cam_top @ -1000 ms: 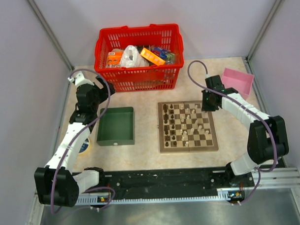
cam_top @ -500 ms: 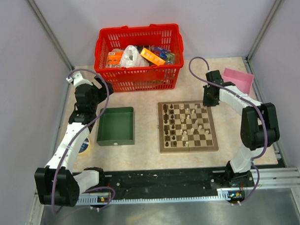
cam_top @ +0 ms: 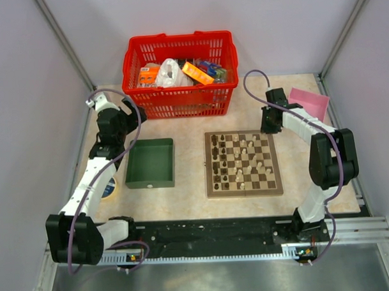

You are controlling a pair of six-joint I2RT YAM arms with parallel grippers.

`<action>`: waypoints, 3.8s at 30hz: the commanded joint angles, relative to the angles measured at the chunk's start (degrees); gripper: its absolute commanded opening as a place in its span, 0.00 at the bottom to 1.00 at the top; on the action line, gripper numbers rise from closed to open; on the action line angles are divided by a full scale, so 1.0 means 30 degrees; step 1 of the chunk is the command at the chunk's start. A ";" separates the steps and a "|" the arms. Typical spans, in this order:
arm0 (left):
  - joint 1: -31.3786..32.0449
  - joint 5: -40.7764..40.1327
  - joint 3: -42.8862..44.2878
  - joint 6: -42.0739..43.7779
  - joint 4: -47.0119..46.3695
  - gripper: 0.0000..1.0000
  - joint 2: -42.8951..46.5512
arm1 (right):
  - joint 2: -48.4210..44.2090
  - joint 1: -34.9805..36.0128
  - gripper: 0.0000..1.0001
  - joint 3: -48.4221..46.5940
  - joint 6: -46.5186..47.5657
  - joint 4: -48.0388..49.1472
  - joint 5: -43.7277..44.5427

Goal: Set up the chess pieces on the board

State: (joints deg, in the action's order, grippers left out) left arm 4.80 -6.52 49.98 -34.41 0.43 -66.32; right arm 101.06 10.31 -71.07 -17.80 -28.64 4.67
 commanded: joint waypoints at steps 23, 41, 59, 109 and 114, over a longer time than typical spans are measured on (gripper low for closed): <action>-0.0193 0.1003 0.0305 -0.0453 -0.1226 0.99 -0.0069 | -0.4532 0.0196 0.44 -0.0191 0.0544 -0.0911 -0.2288; -0.0222 0.0885 -0.0252 -0.0452 -0.1313 0.99 0.0341 | -1.1387 0.1106 0.46 0.5287 -0.1827 -0.4805 0.0144; -0.0222 0.1120 -0.0809 -0.0482 -0.1578 0.99 0.0429 | -1.2095 0.1369 0.45 0.8952 -0.4467 -0.4399 -0.1497; -0.0574 0.1003 -0.0722 -0.0335 -0.1402 0.99 0.0429 | -0.6824 0.0522 0.21 0.4414 -0.1332 -0.0679 0.1670; -0.0632 0.1003 -0.0662 -0.0364 -0.1372 0.99 0.0458 | -0.5357 0.0051 0.21 0.3886 -0.1361 0.0406 0.0497</action>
State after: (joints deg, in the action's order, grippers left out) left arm 3.36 -3.49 47.40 -36.01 -1.37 -66.48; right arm 82.65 11.31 -56.05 -23.00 -31.99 9.15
